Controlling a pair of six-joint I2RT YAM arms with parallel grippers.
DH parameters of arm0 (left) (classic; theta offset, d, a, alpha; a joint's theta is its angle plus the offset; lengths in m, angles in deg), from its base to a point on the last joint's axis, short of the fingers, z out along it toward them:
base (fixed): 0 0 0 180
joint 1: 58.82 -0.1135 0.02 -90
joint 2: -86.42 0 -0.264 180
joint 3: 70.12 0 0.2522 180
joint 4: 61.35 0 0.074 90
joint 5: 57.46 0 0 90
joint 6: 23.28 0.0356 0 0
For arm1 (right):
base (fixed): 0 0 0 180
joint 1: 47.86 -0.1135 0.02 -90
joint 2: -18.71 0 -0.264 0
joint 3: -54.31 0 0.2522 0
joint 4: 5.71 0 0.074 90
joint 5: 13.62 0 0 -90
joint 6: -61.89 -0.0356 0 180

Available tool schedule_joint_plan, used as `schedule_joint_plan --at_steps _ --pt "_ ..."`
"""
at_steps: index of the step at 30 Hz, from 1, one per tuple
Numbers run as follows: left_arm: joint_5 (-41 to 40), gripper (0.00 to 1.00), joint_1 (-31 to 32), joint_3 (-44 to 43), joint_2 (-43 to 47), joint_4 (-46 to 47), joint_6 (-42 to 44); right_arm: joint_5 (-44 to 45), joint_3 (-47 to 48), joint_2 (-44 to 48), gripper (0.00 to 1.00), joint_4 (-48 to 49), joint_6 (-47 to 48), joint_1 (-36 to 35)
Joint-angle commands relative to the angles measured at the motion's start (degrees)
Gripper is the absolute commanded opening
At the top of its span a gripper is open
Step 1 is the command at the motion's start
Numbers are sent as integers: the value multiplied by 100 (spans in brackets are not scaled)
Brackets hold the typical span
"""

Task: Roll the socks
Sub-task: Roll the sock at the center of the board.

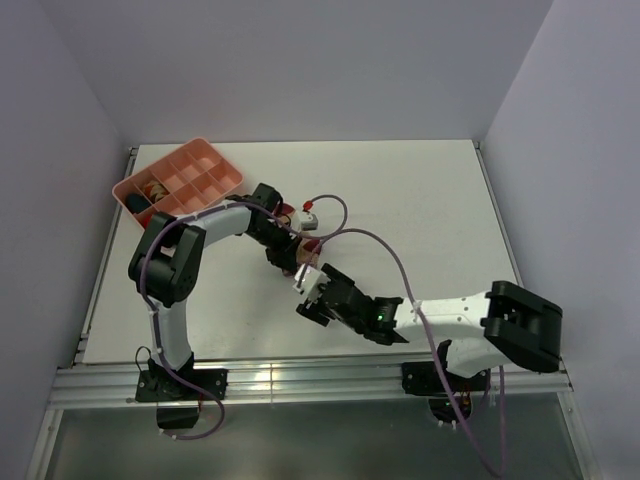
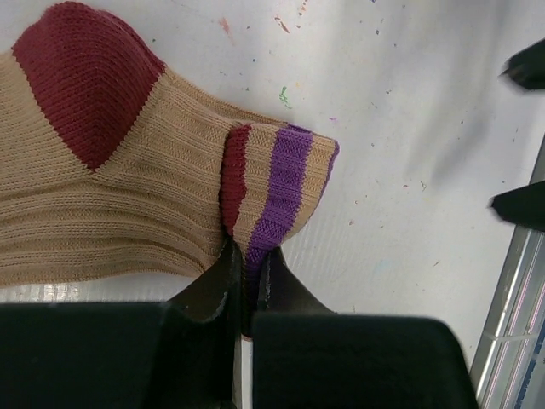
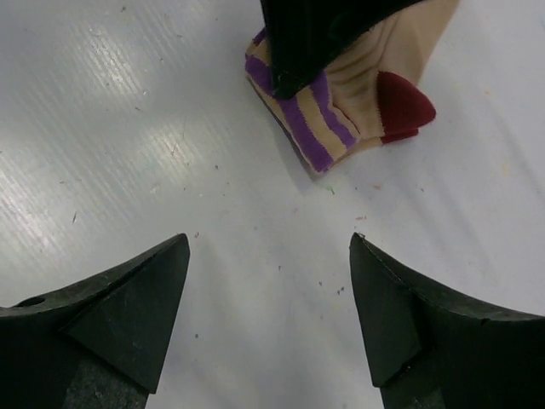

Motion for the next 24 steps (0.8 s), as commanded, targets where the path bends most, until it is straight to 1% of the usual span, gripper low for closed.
schedule_joint_plan --at_steps 1,8,11,12,14,24 --pt "-335 0 -92 -172 -265 -143 58 -12 586 -571 82 574 509 12" --pt "-335 0 -92 -294 -405 -275 111 -258 1053 -1338 80 812 940 468" --pt "-309 0 -92 -391 -467 -354 137 -416 1246 -1558 77 750 1063 644" --pt "-317 0 -92 -418 -485 -389 137 -451 1290 -1602 74 733 1090 679" --pt "-326 0 -92 -444 -520 -442 155 -609 1387 -1742 72 671 1116 776" --pt "-203 0 -101 -734 -774 -784 278 -909 1536 -2392 66 618 1134 926"
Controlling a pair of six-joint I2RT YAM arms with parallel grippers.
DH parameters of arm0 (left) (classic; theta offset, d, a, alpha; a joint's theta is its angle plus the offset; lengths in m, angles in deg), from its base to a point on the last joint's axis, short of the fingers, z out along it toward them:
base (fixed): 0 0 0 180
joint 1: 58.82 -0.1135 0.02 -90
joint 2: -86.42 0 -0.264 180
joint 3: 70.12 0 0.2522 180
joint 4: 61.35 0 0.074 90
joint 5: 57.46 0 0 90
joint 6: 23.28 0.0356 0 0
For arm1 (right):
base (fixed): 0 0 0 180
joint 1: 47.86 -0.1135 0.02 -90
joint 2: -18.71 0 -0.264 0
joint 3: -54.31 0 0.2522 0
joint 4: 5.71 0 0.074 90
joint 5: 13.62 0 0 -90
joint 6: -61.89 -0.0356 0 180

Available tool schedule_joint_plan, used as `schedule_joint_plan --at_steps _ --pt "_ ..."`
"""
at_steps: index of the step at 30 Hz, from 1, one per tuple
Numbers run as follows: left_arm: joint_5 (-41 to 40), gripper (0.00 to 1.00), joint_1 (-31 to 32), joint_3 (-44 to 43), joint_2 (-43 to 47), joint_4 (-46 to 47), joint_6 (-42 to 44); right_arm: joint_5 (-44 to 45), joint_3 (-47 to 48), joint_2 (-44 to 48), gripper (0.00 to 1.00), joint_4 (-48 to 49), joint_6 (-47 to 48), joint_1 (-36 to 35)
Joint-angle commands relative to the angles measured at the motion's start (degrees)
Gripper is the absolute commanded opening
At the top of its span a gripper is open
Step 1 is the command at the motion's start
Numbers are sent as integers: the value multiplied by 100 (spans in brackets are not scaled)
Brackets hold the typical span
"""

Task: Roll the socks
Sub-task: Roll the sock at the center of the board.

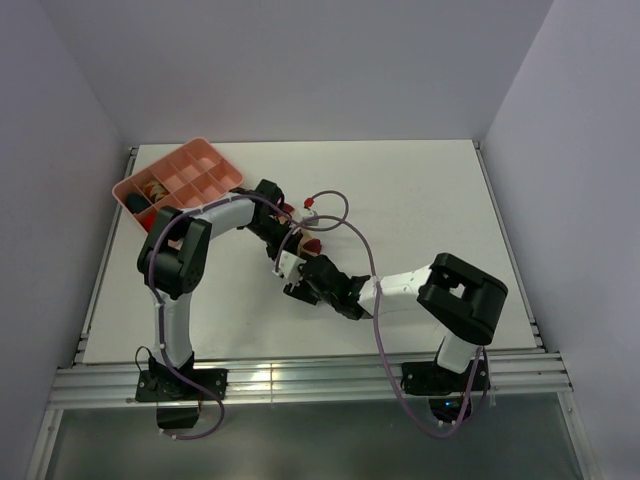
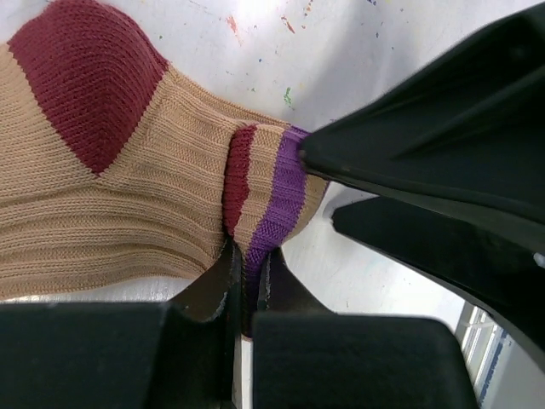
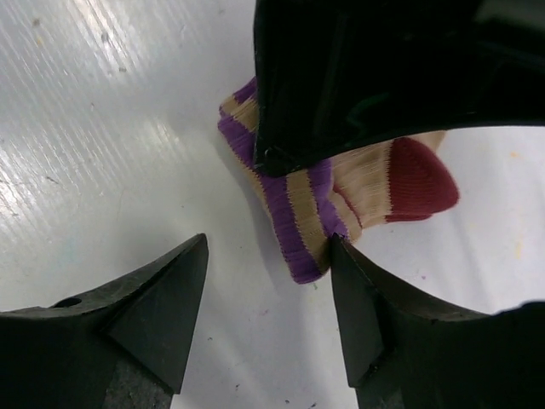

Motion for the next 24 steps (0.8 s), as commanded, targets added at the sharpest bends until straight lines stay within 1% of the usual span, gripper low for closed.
schedule_joint_plan --at_steps 1,11,24 --pt "-321 0 -33 -111 -309 -131 300 -148 273 -170 66 161 76 106" --pt "-312 0 -33 -313 -555 -483 423 -289 449 -539 64 170 173 247" --pt "-119 0 -33 -322 -696 -746 686 -280 668 -953 63 56 243 317"
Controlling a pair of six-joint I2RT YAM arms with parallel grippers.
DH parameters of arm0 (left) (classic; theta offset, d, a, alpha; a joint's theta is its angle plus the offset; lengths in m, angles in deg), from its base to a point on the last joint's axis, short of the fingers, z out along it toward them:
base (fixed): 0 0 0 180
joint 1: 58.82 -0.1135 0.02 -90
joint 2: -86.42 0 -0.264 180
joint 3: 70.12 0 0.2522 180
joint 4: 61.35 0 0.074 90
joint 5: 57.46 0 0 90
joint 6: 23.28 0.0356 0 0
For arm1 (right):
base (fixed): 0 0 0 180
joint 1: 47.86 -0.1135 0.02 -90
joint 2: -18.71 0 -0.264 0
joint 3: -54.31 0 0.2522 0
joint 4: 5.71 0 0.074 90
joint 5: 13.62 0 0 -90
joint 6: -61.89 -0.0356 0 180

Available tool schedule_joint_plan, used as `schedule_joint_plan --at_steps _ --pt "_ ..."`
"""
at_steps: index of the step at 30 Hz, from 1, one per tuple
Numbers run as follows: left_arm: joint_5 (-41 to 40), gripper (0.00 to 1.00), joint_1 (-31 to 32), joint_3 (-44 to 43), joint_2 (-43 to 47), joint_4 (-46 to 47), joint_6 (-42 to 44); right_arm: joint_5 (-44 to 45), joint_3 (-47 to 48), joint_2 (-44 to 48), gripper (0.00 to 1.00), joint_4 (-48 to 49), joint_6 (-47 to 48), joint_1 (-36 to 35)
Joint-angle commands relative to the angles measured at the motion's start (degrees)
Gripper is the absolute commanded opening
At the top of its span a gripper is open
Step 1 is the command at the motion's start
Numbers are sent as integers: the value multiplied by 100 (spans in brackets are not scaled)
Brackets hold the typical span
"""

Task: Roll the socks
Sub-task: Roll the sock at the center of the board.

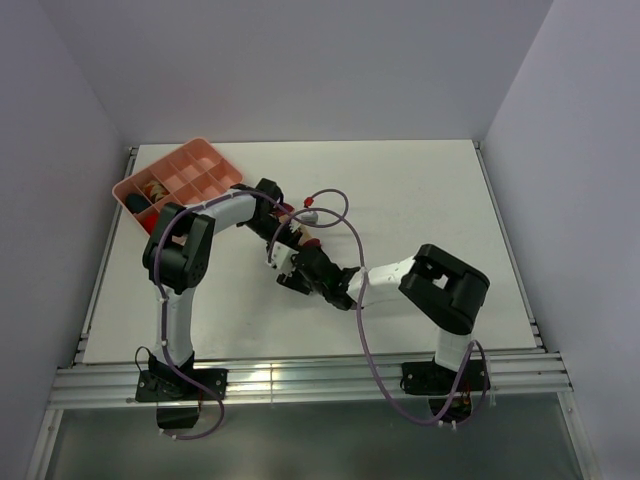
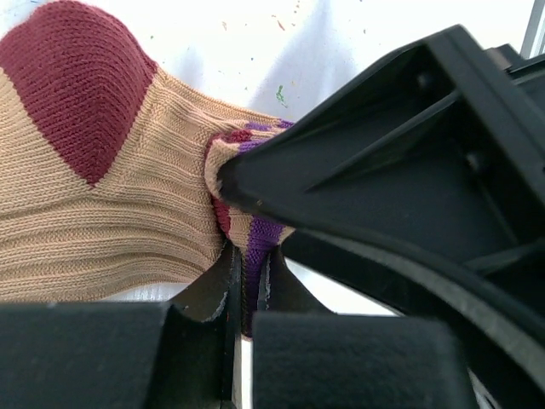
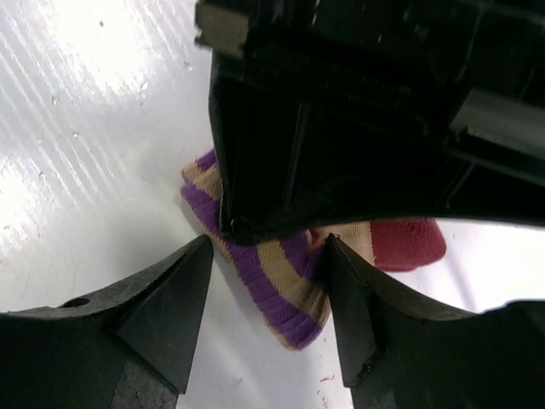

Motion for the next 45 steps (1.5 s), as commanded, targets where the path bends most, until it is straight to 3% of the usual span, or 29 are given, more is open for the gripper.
schedule_joint_plan --at_steps 1,7,9,10,13,15,18,21,27,35,40,45 --pt "-433 0 43 75 -344 -215 361 -159 162 -245 63 -276 16 94" --pt "-495 0 43 102 -326 -198 370 -239 293 -341 46 -602 -37 261" --pt "-495 0 43 110 -292 -198 361 -291 364 -420 33 -777 -72 279" --pt "-478 1 43 110 -283 -189 379 -361 399 -447 21 -874 -98 305" --pt "-573 4 43 189 -160 -93 309 -502 513 -526 5 -1128 -169 349" --pt "-635 6 34 233 -11 4 265 -660 557 -517 0 -1217 -221 384" --pt "-688 13 8 339 261 241 125 -1020 636 -482 0 -1437 -309 463" --pt "-846 33 -71 496 648 706 -183 -1266 680 -456 0 -1603 -388 577" --pt "-1443 44 -422 1084 1685 2275 -1237 -1390 733 -473 0 -1727 -459 630" --pt "-2893 51 -888 1824 3188 4212 -2730 -1671 830 -491 0 -1903 -521 683" --pt "-4017 52 -976 2684 4442 5450 -2961 -2584 1180 -526 0 -2507 -661 1007" --pt "-3818 56 -976 3518 5569 5928 -2689 -3480 1673 -763 0 -3202 -767 1307"
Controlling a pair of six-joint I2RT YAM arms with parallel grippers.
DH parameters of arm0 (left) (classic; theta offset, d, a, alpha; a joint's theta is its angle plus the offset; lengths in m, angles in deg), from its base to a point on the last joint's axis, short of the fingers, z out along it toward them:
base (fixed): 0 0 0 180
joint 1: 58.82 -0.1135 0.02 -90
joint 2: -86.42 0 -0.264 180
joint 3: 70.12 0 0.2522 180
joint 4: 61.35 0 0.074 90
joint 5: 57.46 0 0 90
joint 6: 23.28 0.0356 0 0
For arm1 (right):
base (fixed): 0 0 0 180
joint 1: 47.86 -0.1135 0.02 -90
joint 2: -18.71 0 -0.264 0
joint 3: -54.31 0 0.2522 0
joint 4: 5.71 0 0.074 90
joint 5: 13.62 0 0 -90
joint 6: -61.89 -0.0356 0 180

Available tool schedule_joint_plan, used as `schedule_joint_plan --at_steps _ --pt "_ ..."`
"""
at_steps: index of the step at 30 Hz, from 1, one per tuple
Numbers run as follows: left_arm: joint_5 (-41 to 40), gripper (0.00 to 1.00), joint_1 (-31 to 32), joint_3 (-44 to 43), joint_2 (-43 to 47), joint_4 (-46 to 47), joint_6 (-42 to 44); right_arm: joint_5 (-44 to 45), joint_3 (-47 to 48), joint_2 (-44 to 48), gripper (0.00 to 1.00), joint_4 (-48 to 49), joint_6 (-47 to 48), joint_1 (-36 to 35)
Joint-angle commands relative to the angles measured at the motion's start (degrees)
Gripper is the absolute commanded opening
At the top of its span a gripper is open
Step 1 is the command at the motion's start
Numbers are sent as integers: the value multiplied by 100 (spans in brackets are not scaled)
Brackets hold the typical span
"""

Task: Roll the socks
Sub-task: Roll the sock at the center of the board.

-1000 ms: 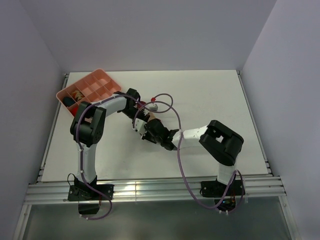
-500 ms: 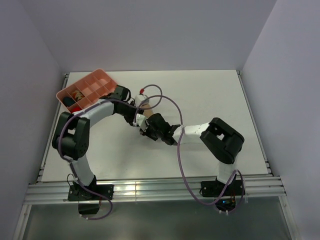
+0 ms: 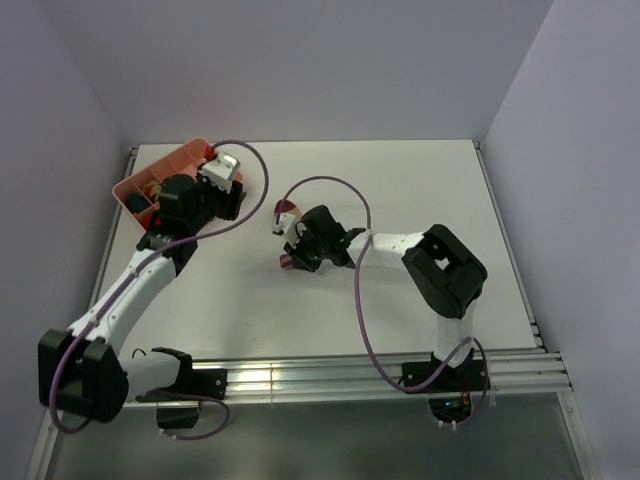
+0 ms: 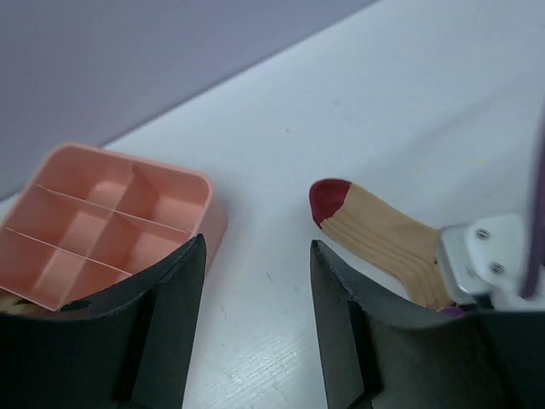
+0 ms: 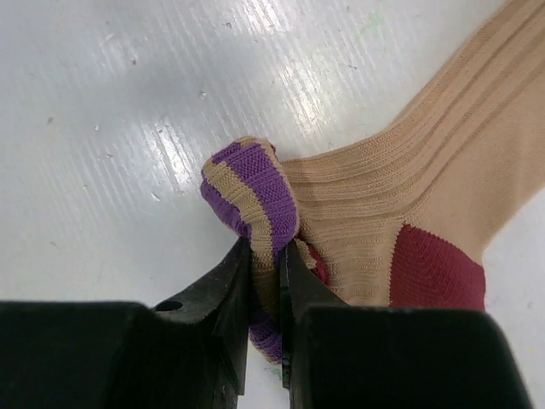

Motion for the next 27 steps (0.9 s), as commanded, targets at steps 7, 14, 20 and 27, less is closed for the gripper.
schedule_joint_plan --at_steps 7,14,20,27 --pt "1175 58 86 1358 1770 798 948 -1540 1274 -1159 0 -2613 -247 447" --pt "1237 59 981 1939 1816 139 1871 -2129 2100 -1819 0 -3317 -536 773" --pt "1649 59 1422 1984 1237 -195 2487 -2612 2321 -2250 0 -3520 -949 1080" --pt "1685 58 1659 1852 192 -37 2874 -2763 2321 -2400 0 -3572 -994 1309"
